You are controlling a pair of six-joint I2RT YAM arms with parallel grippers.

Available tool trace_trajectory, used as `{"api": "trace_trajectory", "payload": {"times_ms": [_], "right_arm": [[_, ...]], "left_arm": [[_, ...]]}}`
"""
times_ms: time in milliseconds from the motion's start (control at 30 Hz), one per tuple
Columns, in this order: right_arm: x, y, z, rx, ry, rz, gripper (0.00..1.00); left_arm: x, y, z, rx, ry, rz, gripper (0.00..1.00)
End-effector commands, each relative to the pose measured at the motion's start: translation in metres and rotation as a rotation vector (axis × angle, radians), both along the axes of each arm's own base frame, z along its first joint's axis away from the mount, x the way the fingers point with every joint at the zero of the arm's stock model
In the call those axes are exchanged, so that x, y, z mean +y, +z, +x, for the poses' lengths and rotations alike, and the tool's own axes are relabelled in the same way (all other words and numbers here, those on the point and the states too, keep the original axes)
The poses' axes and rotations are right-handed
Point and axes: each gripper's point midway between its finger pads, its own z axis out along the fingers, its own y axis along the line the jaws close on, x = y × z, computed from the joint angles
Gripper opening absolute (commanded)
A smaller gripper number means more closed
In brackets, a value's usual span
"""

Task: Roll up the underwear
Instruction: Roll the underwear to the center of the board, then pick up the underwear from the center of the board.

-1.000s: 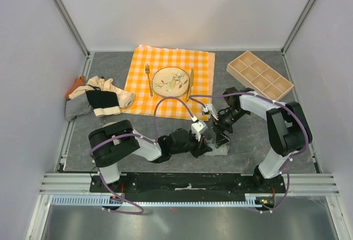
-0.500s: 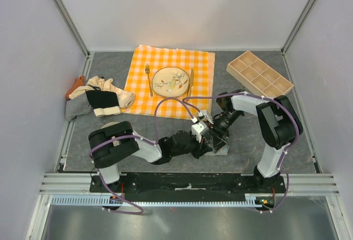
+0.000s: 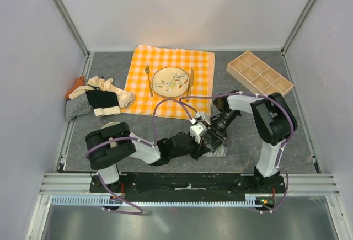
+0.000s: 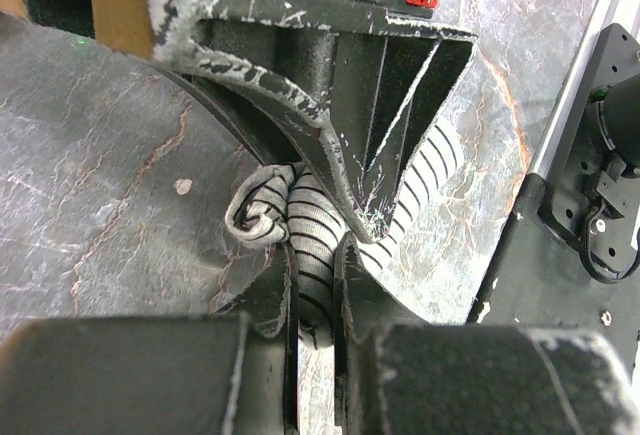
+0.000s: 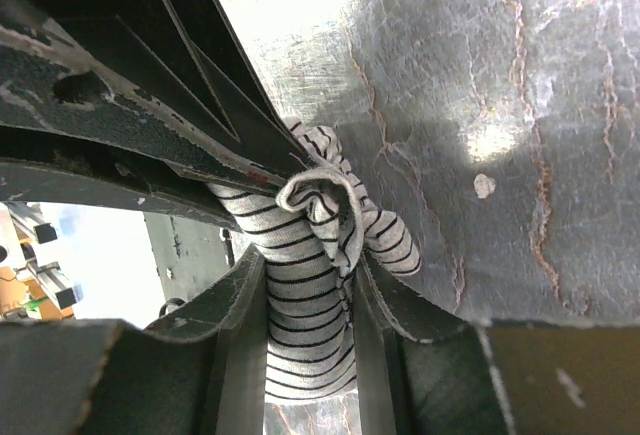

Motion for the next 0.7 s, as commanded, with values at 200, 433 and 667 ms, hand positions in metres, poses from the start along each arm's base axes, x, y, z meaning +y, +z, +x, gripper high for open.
{"api": "trace_trajectory", "payload": {"times_ms": [200,433,667], "right_arm": [[-0.008,-0.010,0.004,-0.044,0.060,-0.034,0.21],[-0.006,-0.006,0.003,-0.059,0.069,-0.009,0.20],[-0.008,-0.004,0.006,-0.088,0.078,-0.006,0.00]], "left_arm": [[0.044,-0.012,0.013,-0.033,0.133,0.122,0.34],[0.054,0.002,0.012,-0.047,0.152,0.099,0.43],[0.069,0.022,0.011,-0.068,0.177,0.060,0.45]]}}
